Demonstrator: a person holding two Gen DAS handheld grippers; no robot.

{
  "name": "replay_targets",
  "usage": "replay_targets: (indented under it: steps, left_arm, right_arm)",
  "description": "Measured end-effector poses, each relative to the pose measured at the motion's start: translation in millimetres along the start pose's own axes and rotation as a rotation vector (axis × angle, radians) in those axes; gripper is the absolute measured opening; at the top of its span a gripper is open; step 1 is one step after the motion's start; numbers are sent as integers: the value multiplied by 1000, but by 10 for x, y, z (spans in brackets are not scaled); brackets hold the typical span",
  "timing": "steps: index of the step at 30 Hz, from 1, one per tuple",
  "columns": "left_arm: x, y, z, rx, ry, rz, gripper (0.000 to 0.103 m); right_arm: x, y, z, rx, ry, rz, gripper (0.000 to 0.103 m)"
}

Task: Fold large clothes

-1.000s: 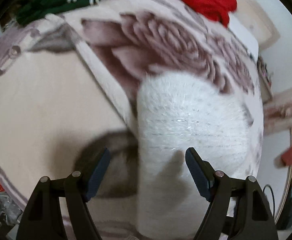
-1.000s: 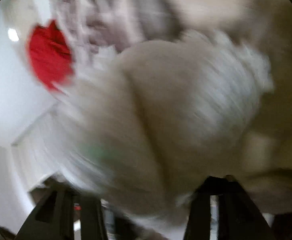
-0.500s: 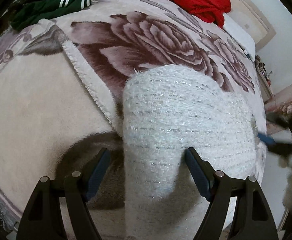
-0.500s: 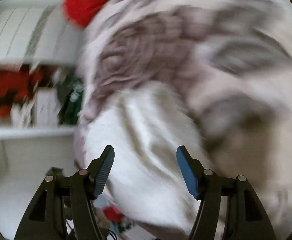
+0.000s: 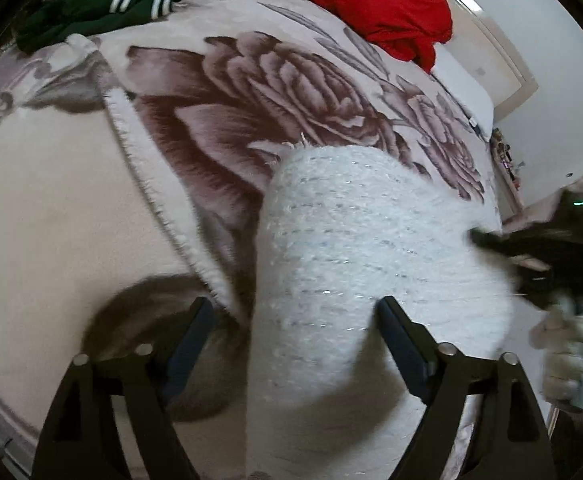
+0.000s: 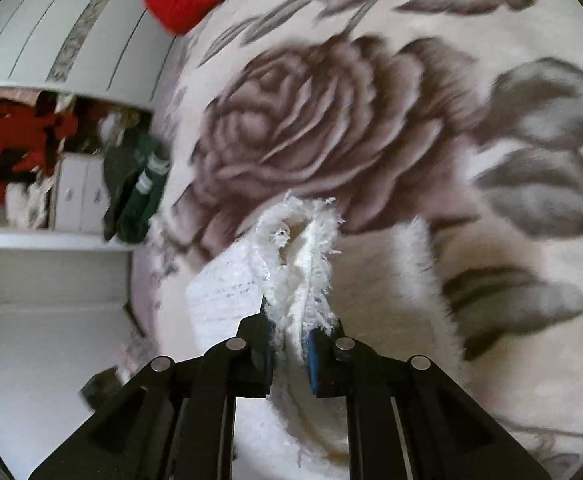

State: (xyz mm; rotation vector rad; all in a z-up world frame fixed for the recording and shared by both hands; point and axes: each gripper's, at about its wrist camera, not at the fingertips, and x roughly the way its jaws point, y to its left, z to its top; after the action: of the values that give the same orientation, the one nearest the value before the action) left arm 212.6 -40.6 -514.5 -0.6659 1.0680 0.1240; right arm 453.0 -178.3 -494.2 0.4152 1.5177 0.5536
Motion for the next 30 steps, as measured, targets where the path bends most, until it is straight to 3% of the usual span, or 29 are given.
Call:
replay_targets:
  steps: [3, 6, 11, 15, 18, 21, 30]
  left_arm:
    - [101, -2, 32, 15, 26, -3, 86]
    - [56, 73, 19, 1, 38, 15, 86]
    - [-127, 225, -132, -66, 61, 11, 86]
    - [-265, 212, -330, -47, 58, 113, 86]
    - [-276, 138, -415, -44, 65, 155, 86]
    - [-221, 19, -485, -18, 77, 202, 86]
    - [-134, -55, -503, 20, 87, 225, 86]
  right_arm:
    - [401, -292, 195, 45, 56, -88, 14]
    - [950, -403, 210, 21, 180, -150, 24]
    - [584, -403, 195, 24, 186, -35, 48]
    - [49, -604, -55, 50, 150, -15, 61]
    - [-184, -811, -375, 83, 168, -9, 61]
    - [-168, -973, -742, 76, 232, -42, 62]
    - [120, -1157, -1110, 143, 257, 5, 65]
